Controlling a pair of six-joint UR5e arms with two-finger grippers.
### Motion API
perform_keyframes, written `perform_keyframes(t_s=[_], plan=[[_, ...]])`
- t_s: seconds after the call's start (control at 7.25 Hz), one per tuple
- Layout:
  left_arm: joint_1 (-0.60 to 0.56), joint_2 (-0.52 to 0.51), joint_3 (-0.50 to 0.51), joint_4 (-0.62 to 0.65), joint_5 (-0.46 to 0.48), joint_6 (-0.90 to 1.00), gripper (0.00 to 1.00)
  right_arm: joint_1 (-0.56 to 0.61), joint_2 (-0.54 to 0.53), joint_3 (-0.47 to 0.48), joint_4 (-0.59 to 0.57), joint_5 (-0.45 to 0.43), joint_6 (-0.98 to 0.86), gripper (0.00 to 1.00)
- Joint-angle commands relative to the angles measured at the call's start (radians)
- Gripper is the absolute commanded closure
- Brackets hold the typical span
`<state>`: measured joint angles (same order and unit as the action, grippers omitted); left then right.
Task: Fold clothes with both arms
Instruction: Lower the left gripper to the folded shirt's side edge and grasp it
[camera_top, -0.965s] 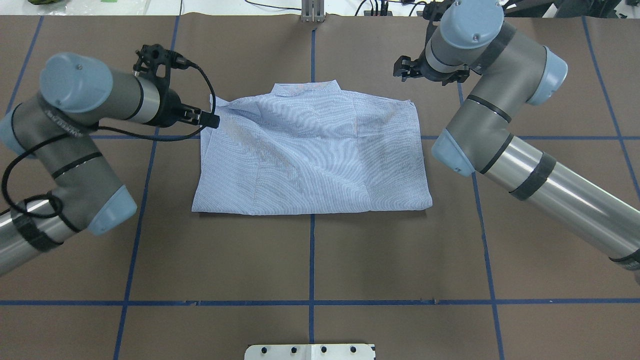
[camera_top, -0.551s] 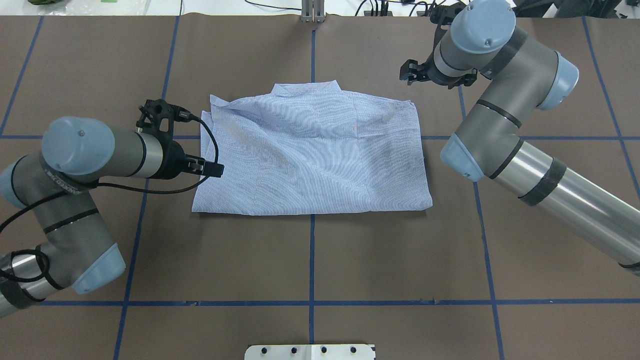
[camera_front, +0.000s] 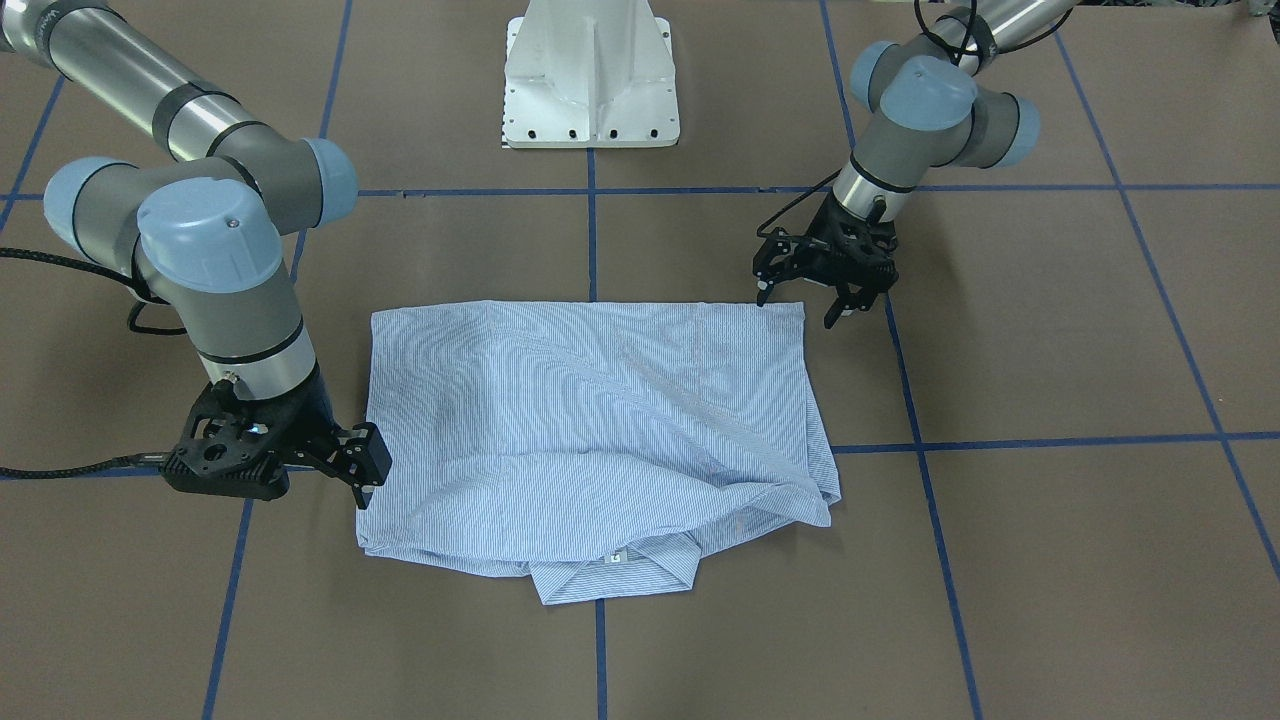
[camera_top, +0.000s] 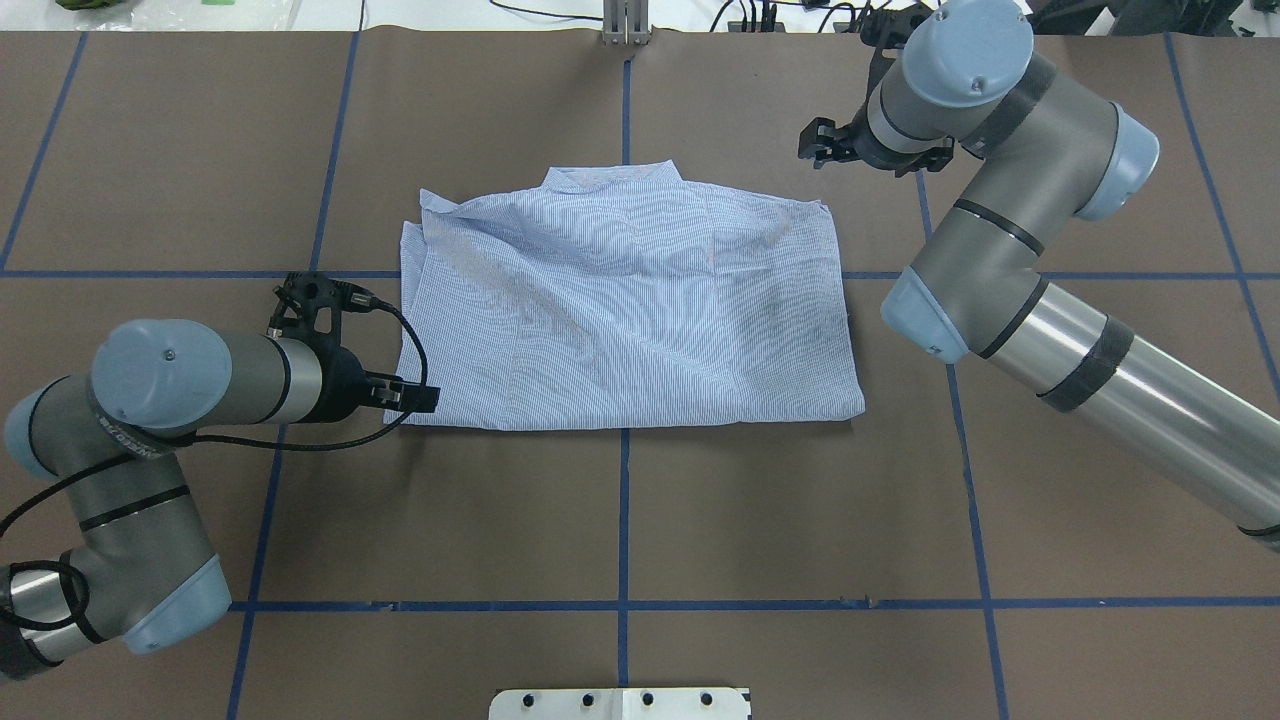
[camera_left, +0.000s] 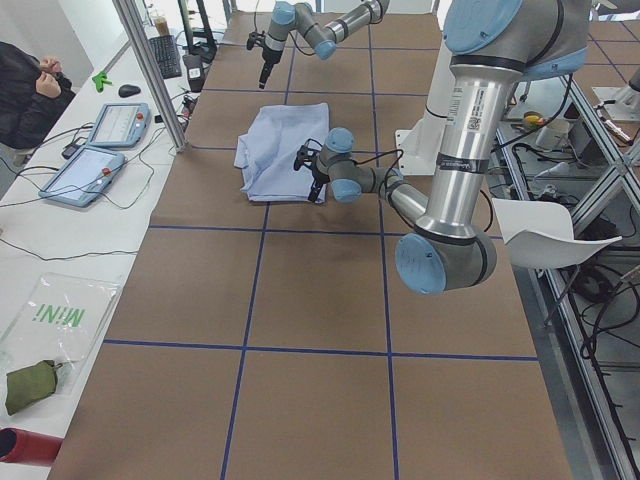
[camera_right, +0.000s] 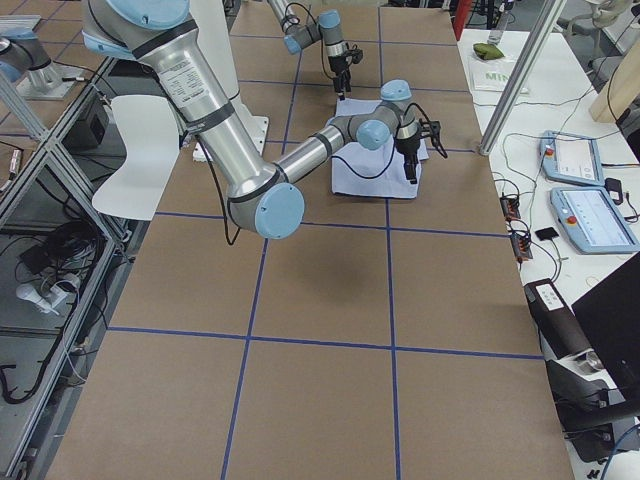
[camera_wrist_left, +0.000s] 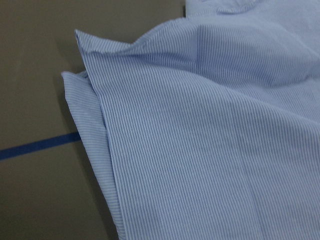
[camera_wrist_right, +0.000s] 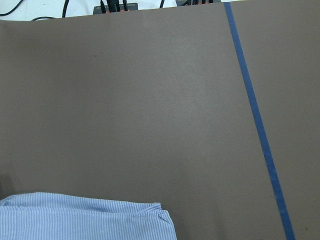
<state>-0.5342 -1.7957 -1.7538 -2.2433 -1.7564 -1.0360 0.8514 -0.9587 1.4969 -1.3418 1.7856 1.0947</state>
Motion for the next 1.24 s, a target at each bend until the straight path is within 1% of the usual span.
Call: perform_keyframes(t_s=[0.0, 0.14, 0.28, 0.41, 0.55, 0.69, 0.96, 1.1], plan=[[0.020, 0.004, 0.010, -0.002, 0.008, -0.018, 0.20, 0.000, 0.000, 0.002, 0.015, -0.002, 0.005, 0.00], [0.020, 0.002, 0.011, -0.004, 0.006, -0.021, 0.34, 0.000, 0.000, 0.002, 0.015, -0.002, 0.005, 0.00], [0.022, 0.002, 0.011, -0.004, 0.006, -0.021, 0.51, 0.000, 0.000, 0.002, 0.015, -0.005, 0.004, 0.00], [0.023, 0.002, 0.010, -0.004, 0.006, -0.022, 0.71, 0.000, -0.002, 0.000, 0.015, -0.005, 0.005, 0.00], [0.025, 0.001, 0.008, -0.004, 0.006, -0.068, 0.93, -0.003, -0.003, 0.000, 0.015, -0.006, 0.005, 0.00], [0.025, 0.002, -0.007, -0.002, 0.003, -0.075, 1.00, -0.005, -0.003, 0.000, 0.016, -0.006, 0.005, 0.00], [0.017, 0.034, -0.025, -0.001, -0.003, -0.050, 1.00, -0.008, -0.003, 0.000, 0.015, -0.009, 0.005, 0.00], [-0.016, 0.047, -0.026, 0.001, 0.006, 0.026, 1.00, -0.011, -0.005, 0.000, 0.016, -0.020, 0.005, 0.00]])
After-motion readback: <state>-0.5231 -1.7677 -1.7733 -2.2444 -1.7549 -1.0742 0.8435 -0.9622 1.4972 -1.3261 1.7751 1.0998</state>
